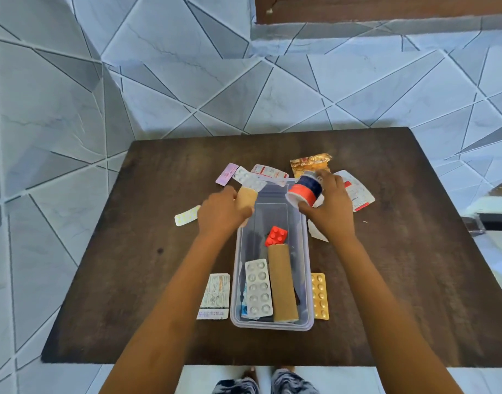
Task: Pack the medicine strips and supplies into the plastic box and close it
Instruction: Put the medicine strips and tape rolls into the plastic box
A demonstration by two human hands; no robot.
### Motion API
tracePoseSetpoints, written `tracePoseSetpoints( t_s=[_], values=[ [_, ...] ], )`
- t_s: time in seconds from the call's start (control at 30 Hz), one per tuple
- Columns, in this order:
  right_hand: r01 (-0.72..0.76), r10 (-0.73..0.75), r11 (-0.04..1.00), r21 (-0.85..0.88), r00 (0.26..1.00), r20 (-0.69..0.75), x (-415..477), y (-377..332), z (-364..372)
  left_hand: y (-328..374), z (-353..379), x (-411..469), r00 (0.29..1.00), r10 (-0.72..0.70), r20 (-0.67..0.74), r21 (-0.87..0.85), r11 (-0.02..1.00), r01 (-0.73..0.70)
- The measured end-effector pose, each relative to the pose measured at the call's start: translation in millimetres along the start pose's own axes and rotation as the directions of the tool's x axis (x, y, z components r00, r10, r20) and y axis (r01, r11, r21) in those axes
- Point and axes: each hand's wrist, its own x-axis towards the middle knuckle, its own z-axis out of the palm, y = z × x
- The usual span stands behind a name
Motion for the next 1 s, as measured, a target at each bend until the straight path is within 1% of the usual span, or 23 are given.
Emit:
tracePoseSetpoints(
  t_s=[0.07,0.13,0.2,0.27,0.37,0.43,0.5,0.57,0.63,0.67,0.73,0.8,0.83,0.87,0.93,1.0],
  values=[
    [0.120,-0.107,0.990,-0.073,0.980,0.168,1,-12,5,13,16,-4,0.997,0.051,0.058,0.017,0.999,-0.052],
    [0.215,-0.159,0.959,-0.182,0.946,0.282,1,-14,15,19,35,-8,0.987,0.106,0.118,0.097,0.988,-0.118],
    [0.279,-0.161,0.914,-0.294,0.916,0.368,0,-10,25,20,50,-12,0.978,0.152,0.139,0.208,0.961,-0.179],
    [0.319,-0.140,0.875,-0.364,0.886,0.441,-2,-3,32,20,59,-15,0.974,0.174,0.148,0.269,0.940,-0.209],
    [0.329,-0.107,0.853,-0.405,0.870,0.481,-3,2,32,19,67,-15,0.953,0.205,0.225,0.331,0.903,-0.273],
    [0.358,-0.100,0.818,-0.451,0.859,0.502,-3,2,30,17,68,-15,0.930,0.224,0.293,0.377,0.866,-0.328],
    [0.382,-0.080,0.791,-0.478,0.839,0.538,-3,1,28,17,65,-15,0.917,0.222,0.332,0.401,0.846,-0.351],
    [0.385,-0.063,0.795,-0.469,0.822,0.567,-3,0,25,18,59,-16,0.914,0.222,0.338,0.387,0.853,-0.351],
    [0.390,-0.066,0.805,-0.447,0.808,0.585,-6,-1,21,16,50,-21,0.934,0.213,0.285,0.305,0.904,-0.300],
    [0.377,-0.067,0.817,-0.436,0.813,0.578,-10,0,20,12,45,-23,0.954,0.194,0.230,0.230,0.941,-0.247],
    [0.293,-0.070,0.877,-0.381,0.862,0.502,-20,1,16,-1,37,-28,0.983,0.155,0.101,0.044,0.986,-0.160],
    [0.185,-0.083,0.947,-0.264,0.932,0.354,-38,4,10,-16,26,-38,0.994,0.106,0.011,-0.123,0.987,-0.104],
    [0.137,-0.079,0.971,-0.197,0.958,0.277,-49,6,7,-26,20,-43,0.996,0.085,-0.025,-0.180,0.980,-0.088],
    [0.093,-0.063,0.986,-0.138,0.976,0.206,-59,9,4,-34,16,-48,0.996,0.067,-0.054,-0.213,0.974,-0.077],
    [0.027,-0.020,0.997,-0.075,0.995,0.101,-82,17,0,-53,11,-58,0.997,0.048,-0.067,-0.210,0.976,-0.061],
    [-0.026,0.029,0.998,-0.061,0.999,0.041,-104,29,-2,-70,15,-64,1.000,0.023,0.011,-0.132,0.991,-0.021]
  ],
)
